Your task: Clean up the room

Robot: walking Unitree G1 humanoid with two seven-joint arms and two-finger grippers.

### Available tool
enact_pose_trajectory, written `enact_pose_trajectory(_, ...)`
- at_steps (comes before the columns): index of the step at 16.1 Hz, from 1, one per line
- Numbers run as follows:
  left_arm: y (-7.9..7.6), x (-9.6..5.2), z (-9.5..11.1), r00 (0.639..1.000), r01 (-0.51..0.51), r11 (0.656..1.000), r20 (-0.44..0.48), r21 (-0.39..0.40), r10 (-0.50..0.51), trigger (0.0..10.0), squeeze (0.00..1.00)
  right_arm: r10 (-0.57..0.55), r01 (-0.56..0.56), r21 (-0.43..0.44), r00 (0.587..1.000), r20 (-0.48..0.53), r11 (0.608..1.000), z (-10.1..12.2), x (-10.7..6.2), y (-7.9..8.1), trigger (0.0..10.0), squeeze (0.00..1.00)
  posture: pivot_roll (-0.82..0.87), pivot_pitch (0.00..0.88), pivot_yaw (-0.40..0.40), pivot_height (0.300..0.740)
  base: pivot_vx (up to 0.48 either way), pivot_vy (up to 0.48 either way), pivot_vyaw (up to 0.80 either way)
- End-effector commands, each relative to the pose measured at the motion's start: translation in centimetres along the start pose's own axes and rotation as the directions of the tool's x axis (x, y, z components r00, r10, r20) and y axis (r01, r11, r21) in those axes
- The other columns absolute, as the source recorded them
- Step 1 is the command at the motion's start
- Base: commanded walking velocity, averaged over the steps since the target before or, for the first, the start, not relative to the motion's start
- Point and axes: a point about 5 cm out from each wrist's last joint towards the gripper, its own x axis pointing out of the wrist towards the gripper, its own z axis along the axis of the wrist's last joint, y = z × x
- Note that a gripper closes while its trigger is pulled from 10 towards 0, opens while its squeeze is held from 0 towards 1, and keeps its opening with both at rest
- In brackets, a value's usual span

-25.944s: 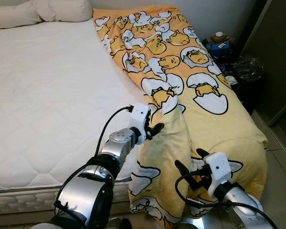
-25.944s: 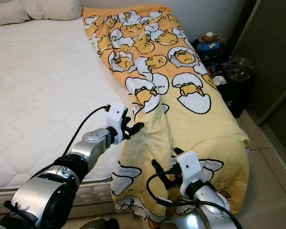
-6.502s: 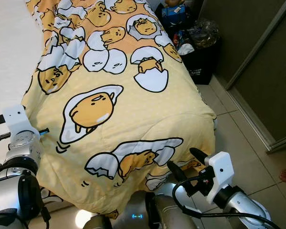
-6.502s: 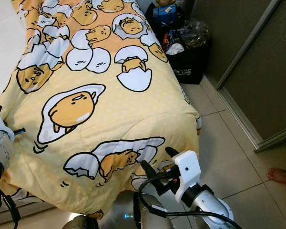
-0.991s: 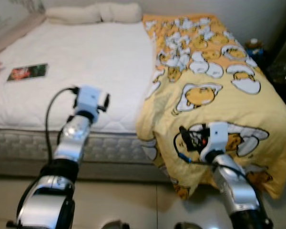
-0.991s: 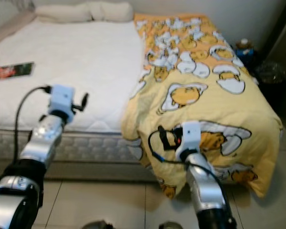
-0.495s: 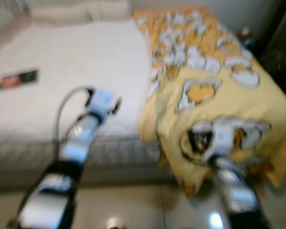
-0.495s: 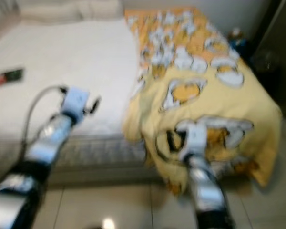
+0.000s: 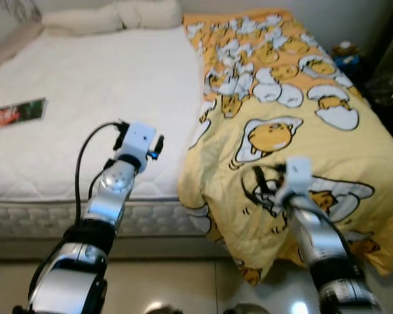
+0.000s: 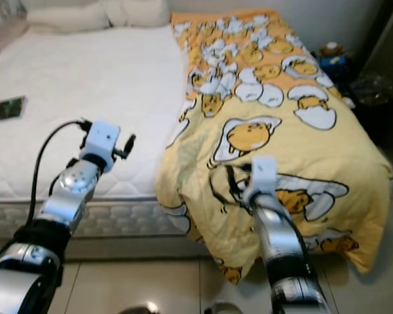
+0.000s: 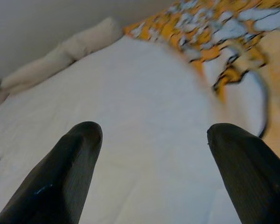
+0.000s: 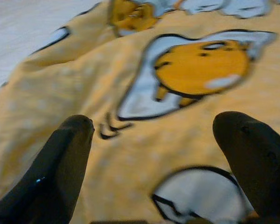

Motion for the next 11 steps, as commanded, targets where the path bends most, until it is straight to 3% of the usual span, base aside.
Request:
enact_pose_trajectory(1,1.1,-0.5,-0.7,0.999,-0.047,0.999,-0.025,0.000,0.047,10.0,0.00,0.032,-0.032,0.000,0.999,-0.005,0.999,0.0,0.4,0.8,10.0,0.00,-0.04,0.098,0.071,0.740,0.000,0.000,0.00)
enact_pose_trajectory(3,1.4,-0.9,-1.2,0.998,-0.044,0.999,-0.047,-0.007,0.044,10.0,0.00,0.047,-0.047,-0.008,0.999,0.002,0.999,0.1,0.7,1.0,10.0,0.00,-0.02,0.091,0.061,0.740,0.186,0.000,0.00)
enact_pose_trajectory(8,0.8,-1.2,-1.6,0.997,-0.046,0.997,-0.069,-0.059,0.042,10.0,0.00,0.085,-0.085,0.019,0.996,-0.004,0.996,-0.5,0.9,2.2,10.0,0.00,-0.02,0.074,0.054,0.740,0.462,0.000,0.00)
enact_pose_trajectory(11,0.5,-1.1,-1.4,0.997,-0.034,0.998,-0.070,-0.052,0.030,10.0,0.00,0.089,-0.089,0.020,0.996,-0.007,0.996,-0.7,1.0,2.2,10.0,0.00,-0.02,0.067,0.053,0.740,0.412,0.247,0.00)
